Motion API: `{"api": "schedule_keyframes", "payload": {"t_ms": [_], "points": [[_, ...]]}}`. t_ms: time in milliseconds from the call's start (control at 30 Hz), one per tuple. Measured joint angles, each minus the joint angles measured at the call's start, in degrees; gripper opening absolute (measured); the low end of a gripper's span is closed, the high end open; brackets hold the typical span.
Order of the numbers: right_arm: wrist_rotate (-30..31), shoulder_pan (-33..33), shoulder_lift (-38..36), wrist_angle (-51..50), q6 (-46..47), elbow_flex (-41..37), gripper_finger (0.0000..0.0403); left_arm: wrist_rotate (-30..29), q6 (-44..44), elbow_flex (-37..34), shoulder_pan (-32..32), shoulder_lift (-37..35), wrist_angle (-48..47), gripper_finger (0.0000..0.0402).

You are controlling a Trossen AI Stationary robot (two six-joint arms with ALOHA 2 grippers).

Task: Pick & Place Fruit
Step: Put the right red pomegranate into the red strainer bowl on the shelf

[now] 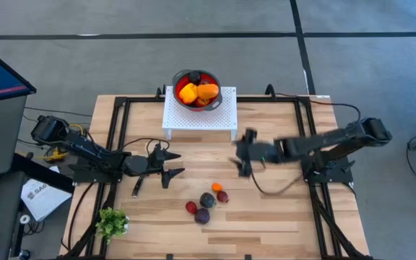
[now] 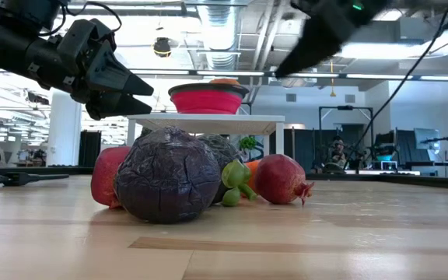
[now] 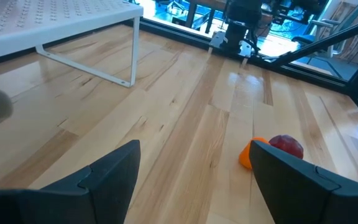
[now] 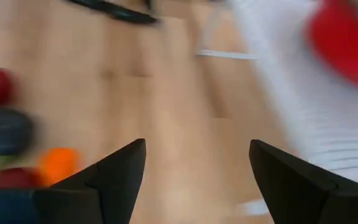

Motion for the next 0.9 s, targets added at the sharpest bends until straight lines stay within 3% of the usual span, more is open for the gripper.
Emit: {"api": "schedule_keyframes", "payload": {"t_ms": [167,333,667,900], "points": [[-1.3,10.9,2.4,22.5,8.6,-13.2,0.0281,0.0,0.0,0.0,0.0,0.0,0.3,0.0294],[-1.3,17.3,11.4,37.8,15.9,-17.3,0.0281,0.0,0.0,0.0,0.9,0.0,0.4,0.0294],[0.0,19.7,29.6,38.6,22.1,-8.8,0.0281,0.0,-0.3,0.0,2.1,0.0,0.7,0.0294],[0.6,18.6,33.5,38.6,24.8,-6.5,0.0281,0.0,-0.7,0.0,2.1,0.0,0.7,0.0294]]}}
